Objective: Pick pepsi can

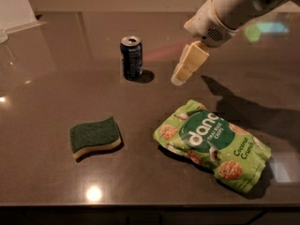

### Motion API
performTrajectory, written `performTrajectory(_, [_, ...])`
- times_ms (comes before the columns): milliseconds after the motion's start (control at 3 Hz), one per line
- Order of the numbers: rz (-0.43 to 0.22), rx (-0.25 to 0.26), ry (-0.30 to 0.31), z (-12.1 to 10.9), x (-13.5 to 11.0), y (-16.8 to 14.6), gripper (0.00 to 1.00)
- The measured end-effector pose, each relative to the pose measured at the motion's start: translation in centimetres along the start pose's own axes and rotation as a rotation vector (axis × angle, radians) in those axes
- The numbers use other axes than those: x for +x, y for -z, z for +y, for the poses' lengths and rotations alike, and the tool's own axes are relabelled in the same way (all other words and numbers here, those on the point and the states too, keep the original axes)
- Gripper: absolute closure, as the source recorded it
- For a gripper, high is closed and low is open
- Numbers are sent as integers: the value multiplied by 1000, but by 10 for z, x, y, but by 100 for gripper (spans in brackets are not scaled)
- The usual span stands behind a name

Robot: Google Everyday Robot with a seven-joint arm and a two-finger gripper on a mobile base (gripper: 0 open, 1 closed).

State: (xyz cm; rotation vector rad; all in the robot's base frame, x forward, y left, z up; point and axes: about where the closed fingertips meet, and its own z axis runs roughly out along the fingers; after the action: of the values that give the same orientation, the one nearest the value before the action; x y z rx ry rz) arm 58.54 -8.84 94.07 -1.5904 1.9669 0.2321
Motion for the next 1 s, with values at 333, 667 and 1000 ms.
performTrajectory(333, [-51, 6, -12, -18, -25, -30, 0])
performTrajectory(667, [-82, 14, -41, -35, -44, -57, 0])
performTrajectory(1000, [-98, 9, -87, -45, -57, -77, 0])
